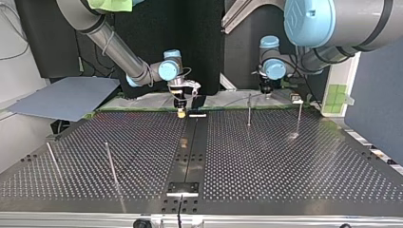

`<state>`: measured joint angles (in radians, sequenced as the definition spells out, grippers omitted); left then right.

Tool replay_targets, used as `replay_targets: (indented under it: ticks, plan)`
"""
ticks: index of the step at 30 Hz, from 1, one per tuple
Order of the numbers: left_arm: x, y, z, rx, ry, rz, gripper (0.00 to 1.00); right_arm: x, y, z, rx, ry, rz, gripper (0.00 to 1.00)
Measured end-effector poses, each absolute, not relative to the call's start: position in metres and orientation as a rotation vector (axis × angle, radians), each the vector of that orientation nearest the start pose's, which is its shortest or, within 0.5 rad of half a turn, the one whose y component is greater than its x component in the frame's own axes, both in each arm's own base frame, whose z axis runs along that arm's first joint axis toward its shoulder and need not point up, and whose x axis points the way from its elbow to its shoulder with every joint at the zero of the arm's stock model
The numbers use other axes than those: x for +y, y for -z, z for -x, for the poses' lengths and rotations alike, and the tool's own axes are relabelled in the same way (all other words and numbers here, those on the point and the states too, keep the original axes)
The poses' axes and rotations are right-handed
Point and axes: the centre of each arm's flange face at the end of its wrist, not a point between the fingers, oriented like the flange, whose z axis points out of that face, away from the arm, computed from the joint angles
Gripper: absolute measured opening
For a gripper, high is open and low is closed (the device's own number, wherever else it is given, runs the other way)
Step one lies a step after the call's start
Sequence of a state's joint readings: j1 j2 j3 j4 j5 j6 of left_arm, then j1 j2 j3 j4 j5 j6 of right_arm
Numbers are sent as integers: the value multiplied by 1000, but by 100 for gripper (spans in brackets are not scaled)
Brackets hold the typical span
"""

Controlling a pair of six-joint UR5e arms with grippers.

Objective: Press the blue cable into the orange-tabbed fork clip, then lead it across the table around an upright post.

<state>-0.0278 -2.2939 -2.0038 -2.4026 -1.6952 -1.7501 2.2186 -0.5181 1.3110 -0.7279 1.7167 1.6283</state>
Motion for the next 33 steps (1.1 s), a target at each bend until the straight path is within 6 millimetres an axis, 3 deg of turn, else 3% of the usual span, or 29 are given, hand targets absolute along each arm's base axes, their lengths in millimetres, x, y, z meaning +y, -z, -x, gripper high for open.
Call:
replay_targets:
  ticks: [5, 18, 27, 33]
  plan:
    - [-139, 7, -470, 1970, 56, 200, 100, -516, 12, -538, -1009, -1554, -1616, 0]
    - [-150, -26, -429, 1975, 108, 153, 100, -516, 14, -537, -1012, -1542, -1626, 0]
    - [-162, -58, -432, 1899, 87, 63, 100, -516, 15, -536, -1014, -1537, -1632, 0]
    - [-166, -63, -433, 1875, 66, 48, 100, -515, 16, -535, -1015, -1535, -1634, 0]
